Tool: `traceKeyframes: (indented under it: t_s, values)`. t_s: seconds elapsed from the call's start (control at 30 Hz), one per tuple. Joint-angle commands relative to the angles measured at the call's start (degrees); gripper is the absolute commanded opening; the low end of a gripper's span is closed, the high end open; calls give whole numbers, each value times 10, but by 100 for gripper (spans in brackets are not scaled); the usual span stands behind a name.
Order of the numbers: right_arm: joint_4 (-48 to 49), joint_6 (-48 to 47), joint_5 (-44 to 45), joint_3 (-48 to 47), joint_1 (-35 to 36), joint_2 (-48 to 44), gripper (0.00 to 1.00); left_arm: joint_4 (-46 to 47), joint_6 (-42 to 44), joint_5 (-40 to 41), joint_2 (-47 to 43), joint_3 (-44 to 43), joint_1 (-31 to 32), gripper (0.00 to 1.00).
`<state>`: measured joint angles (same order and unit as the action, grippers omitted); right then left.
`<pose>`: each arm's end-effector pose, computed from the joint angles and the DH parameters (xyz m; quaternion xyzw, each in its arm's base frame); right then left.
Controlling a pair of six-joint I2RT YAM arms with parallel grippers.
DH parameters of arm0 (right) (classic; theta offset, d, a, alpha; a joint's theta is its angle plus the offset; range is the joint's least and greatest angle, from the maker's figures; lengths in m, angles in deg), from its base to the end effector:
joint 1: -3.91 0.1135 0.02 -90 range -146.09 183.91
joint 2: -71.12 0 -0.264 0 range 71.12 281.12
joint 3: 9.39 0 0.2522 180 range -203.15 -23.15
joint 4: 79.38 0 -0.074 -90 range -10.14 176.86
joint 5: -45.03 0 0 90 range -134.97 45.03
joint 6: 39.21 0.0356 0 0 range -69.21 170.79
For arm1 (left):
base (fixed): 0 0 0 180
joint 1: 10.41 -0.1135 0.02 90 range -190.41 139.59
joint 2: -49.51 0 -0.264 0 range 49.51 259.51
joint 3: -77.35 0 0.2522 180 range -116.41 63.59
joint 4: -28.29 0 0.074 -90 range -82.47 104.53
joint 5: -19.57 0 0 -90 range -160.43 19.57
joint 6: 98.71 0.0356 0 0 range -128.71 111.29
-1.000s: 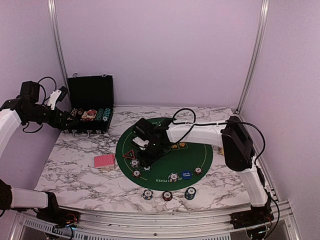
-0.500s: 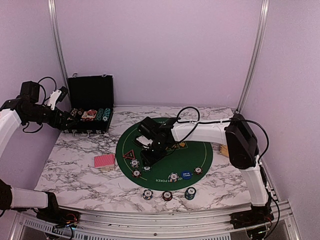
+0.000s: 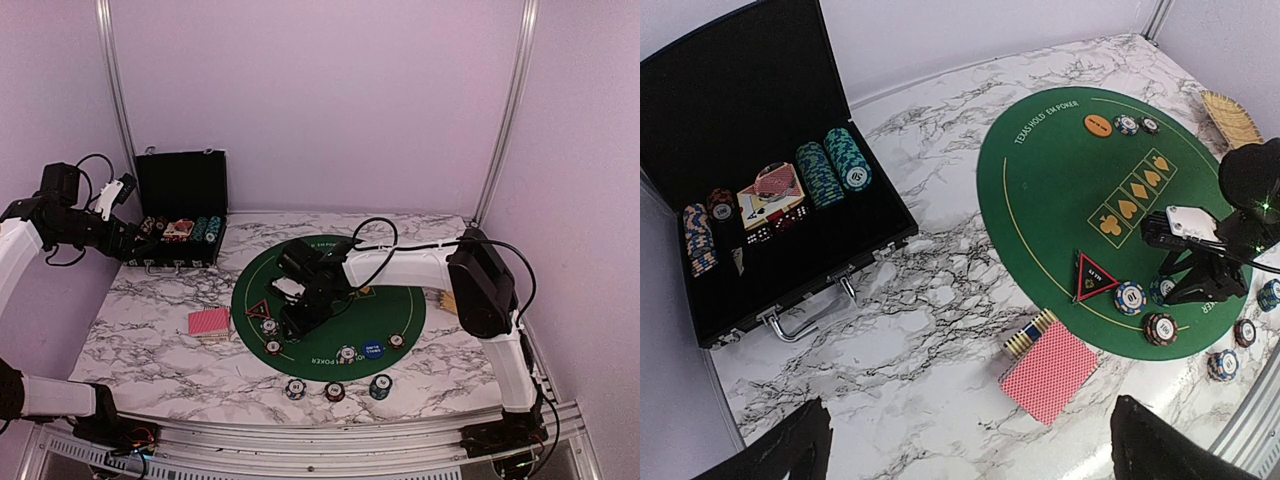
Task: Distribute texas hold em gaming equipment
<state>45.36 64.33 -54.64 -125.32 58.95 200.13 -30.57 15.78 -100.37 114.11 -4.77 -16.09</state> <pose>0.2656 0.3903 0.1602 -0.3616 0.9096 0.1739 0.1080 0.2266 0.0047 0.3586 0.2488 0.8510 -0.1237 0.4455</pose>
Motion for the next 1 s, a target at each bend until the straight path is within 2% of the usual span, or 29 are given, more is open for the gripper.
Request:
traceKeyframes:
  t_s: [0.0, 0.87, 0.97]
  values:
    - [14, 6, -9, -2, -3, -3, 44, -11, 4, 0, -11, 4, -1, 99]
    - [20, 10, -31, 36, 3, -43, 45, -10, 3, -1, -10, 1, -1, 99]
    - [13, 8, -17, 39, -3, -56, 51, -10, 4, -1, -10, 1, -1, 99]
